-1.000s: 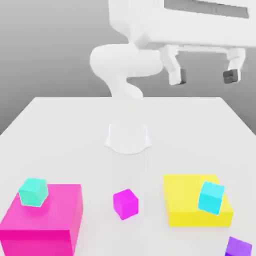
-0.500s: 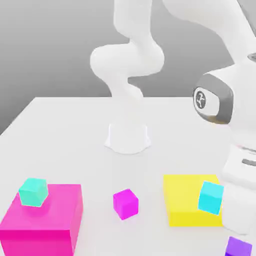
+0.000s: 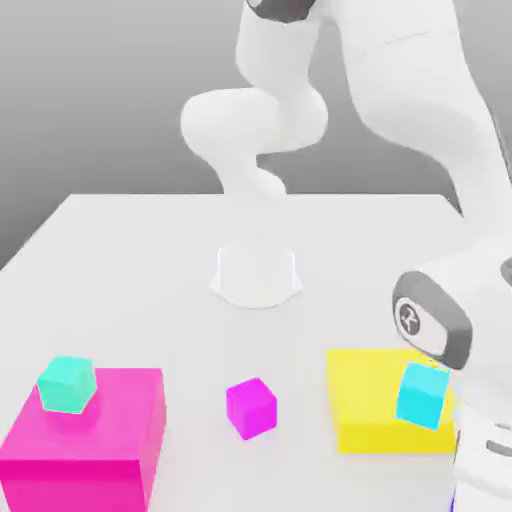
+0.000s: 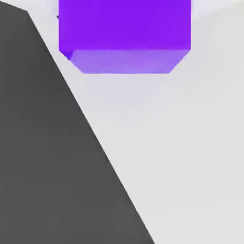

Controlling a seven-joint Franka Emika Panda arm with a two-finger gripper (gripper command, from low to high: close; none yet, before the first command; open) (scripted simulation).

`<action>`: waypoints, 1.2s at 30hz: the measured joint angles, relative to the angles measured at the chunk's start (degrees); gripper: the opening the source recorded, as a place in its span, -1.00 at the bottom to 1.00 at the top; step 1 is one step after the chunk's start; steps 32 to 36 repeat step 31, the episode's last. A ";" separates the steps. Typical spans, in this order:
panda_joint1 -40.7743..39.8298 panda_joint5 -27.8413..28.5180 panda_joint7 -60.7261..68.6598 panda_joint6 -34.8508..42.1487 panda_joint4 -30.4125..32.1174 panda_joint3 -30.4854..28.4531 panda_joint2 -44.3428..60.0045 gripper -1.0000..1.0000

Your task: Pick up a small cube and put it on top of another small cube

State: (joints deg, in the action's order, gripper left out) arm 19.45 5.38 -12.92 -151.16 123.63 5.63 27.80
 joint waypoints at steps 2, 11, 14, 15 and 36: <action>-1.37 -0.87 -0.52 2.60 1.37 -1.05 -4.08 -1.00; -11.75 -3.14 -9.76 8.62 10.21 -14.04 -19.33 -1.00; -19.28 -3.15 -14.00 10.84 13.60 -18.60 -24.99 -1.00; -23.11 -3.10 -15.76 11.81 14.77 -20.02 -27.14 -1.00; -31.74 -4.07 -21.25 12.47 18.46 -22.48 -31.34 1.00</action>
